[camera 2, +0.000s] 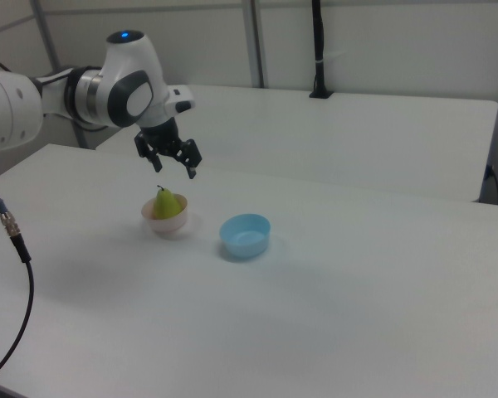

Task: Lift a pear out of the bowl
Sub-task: 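Move the open gripper over the pink bowl and lower onto the green pear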

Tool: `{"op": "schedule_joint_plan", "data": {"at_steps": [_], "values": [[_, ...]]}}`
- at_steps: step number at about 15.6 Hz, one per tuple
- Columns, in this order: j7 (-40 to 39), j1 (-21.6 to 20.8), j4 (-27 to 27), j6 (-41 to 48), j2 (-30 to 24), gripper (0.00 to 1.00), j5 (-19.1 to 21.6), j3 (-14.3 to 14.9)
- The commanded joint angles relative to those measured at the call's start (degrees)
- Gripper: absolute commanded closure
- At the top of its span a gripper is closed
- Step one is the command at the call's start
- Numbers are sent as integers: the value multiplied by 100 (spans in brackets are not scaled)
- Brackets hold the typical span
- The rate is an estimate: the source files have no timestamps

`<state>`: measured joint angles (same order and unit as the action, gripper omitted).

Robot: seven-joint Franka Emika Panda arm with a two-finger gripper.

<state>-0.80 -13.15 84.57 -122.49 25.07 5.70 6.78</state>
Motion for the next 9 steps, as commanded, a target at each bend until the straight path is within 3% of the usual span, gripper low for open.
{"op": "schedule_joint_plan", "data": {"at_steps": [1,3,6,9], "values": [[45,-477,-555,-178,638,0,142,201],[54,-679,-687,-336,937,0,133,218],[62,-1022,-785,-635,1324,0,142,542],[-121,-1058,-749,-698,1448,8,133,649]]}}
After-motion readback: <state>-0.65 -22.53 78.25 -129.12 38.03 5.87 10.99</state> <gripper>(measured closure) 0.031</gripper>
